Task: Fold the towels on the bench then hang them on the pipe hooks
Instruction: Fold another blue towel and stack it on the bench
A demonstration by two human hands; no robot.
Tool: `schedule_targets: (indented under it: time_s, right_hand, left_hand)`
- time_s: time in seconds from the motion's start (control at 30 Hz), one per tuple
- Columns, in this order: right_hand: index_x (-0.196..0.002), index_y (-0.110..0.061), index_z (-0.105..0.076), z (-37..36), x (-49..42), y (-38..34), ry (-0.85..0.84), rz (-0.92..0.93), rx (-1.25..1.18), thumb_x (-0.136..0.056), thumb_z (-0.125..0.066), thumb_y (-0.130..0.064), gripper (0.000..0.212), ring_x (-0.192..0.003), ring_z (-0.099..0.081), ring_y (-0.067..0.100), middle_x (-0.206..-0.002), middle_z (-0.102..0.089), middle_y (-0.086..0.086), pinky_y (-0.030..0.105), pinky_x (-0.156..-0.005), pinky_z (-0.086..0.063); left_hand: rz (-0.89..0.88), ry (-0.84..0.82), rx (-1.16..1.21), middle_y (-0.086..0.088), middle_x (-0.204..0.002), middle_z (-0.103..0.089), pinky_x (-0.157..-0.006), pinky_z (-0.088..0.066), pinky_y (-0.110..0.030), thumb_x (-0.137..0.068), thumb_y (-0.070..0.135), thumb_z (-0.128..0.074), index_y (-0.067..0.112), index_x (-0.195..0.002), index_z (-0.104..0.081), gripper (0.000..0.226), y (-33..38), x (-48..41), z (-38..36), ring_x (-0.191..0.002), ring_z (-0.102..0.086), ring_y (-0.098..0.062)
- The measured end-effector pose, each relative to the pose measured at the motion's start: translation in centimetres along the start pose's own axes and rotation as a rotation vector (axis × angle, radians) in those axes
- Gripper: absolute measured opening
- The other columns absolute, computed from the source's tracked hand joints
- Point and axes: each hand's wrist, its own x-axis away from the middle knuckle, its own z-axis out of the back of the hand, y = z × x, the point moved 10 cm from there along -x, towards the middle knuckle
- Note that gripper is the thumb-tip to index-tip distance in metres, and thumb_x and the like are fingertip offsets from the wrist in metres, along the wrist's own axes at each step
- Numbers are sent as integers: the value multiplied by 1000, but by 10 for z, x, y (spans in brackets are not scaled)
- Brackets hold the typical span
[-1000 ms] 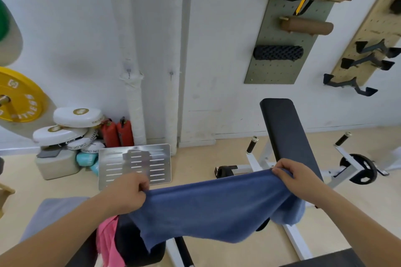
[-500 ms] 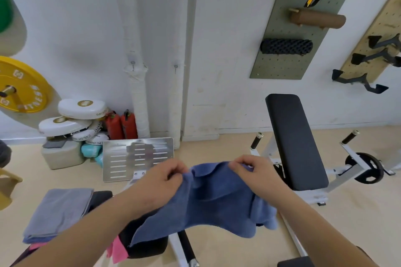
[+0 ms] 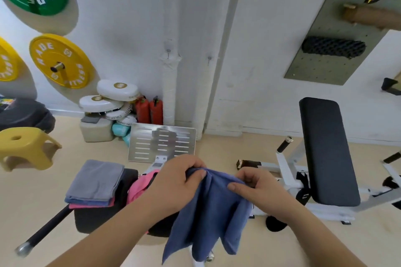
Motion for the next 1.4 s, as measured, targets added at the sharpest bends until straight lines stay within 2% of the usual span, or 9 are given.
schedule_targets:
  time_s: [0.23, 0.37, 0.5, 0.57, 0.63, 0.8, 0.97, 1.13, 1.4]
  right_hand:
    - [-68, -21, -61, 5, -3, 23, -38, -128, -104, -73, -88, -40, 34, -62, -54, 13, -64, -57, -3, 28, -61, -41]
    - [-82, -7, -61, 9, -7, 21, 38, -100, -358, -78, -82, -49, 47, -72, -43, 32, -76, -49, 14, 49, -70, -37]
    - [-94, -3, -67, 15, -7, 22, 270, -140, -541, -85, -79, -40, 39, -79, -63, 38, -87, -70, 18, 51, -75, -51]
    - [-88, -13, -74, 14, -3, 28, 403, -190, -386, -92, -73, -35, 22, -85, -73, 33, -86, -77, 12, 48, -79, -60]
    - [-85, -12, -74, 10, 5, 29, 507, -218, -238, -96, -68, -35, 26, -75, -69, 24, -80, -74, 14, 30, -72, -55]
    - [-70, -5, -55, -31, 18, -5, 421, -94, -308, -99, -62, -28, 38, -58, -40, 12, -60, -43, 2, 25, -57, -36]
    - [-83, -22, -78, -60, 32, -27, 397, -50, -319, -98, -63, -13, 23, -62, -58, -4, -64, -69, -16, 10, -62, -46]
    - [-98, -27, -81, -47, 56, -12, 543, -92, -414, -94, -70, -10, 21, -88, -74, 0, -89, -80, -16, 20, -82, -58]
    - [-85, -22, -80, -41, 75, -3, 645, -89, -451, -88, -77, -12, 12, -78, -73, 4, -82, -79, -10, 17, -73, -56]
  left_hand:
    - [262, 77, 47, 9, -87, -72, -78, -52, -22, -97, 20, -61, 27, -90, -71, 14, -75, 18, 34, -86, -65, -5]
    - [282, 95, 95, 6, -83, -74, -73, -51, -16, -95, 16, -65, 27, -87, -73, 16, -81, 18, 48, -83, -67, -5]
    - [649, 170, 505, -10, -80, -76, -71, -62, -34, -93, 16, -73, 22, -101, -73, 10, -126, 35, 47, -74, -73, -17]
    - [951, 22, 923, -4, -74, -75, -61, -61, -27, -92, 17, -74, 16, -103, -75, 11, -141, 63, 9, -64, -71, -15]
    - [1070, -48, 988, -12, -73, -72, -63, -59, -25, -91, 15, -74, 9, -90, -76, 7, -136, 81, -15, -63, -65, -17]
    - [787, 147, 956, -23, -91, -73, -94, -56, -55, -88, 26, -80, 7, -88, -76, 19, -98, 51, -23, -82, -67, -30]
    - [666, -19, 1053, -28, -105, -73, -95, -56, -49, -95, 23, -69, 1, -101, -74, 23, -48, 44, -71, -98, -71, -42]
    - [632, -117, 1232, -21, -117, -74, -76, -59, -30, -101, 2, -53, 4, -117, -74, 27, -31, 60, -90, -103, -74, -28]
    - [696, -15, 1216, -25, -112, -74, -88, -59, -42, -93, 9, -69, 3, -109, -77, 19, -34, 69, -97, -104, -73, -36]
